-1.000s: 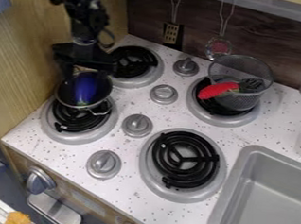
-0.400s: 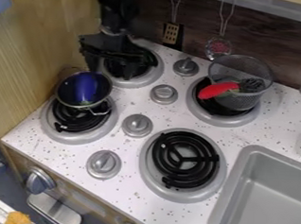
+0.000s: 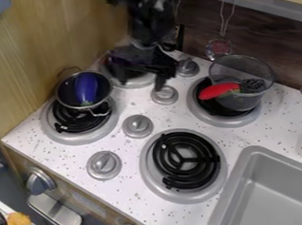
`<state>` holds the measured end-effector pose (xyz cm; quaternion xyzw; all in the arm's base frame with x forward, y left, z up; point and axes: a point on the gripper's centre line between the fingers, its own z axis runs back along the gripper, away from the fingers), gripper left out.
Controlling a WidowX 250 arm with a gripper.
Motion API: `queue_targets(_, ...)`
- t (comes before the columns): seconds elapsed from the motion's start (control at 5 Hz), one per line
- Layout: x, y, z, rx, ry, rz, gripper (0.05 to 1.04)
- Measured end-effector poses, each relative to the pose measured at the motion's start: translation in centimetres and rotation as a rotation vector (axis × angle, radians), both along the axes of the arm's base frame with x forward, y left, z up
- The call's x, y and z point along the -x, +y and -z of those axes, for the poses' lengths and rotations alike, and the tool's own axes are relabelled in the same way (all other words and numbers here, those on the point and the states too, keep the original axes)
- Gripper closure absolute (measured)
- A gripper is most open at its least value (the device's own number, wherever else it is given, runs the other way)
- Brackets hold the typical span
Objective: Move the eggplant from the burner to the silver pot
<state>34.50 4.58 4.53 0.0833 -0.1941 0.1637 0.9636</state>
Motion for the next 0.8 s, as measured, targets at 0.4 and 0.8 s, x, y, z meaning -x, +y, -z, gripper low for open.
queue_targets(0.4, -0.7, -4.1, -0.5, 0.07, -0.071, 0.075, 0.083)
queue_targets(0.8, -3.6, -1.9, -0.8, 0.059, -0.135, 0.153, 0.083)
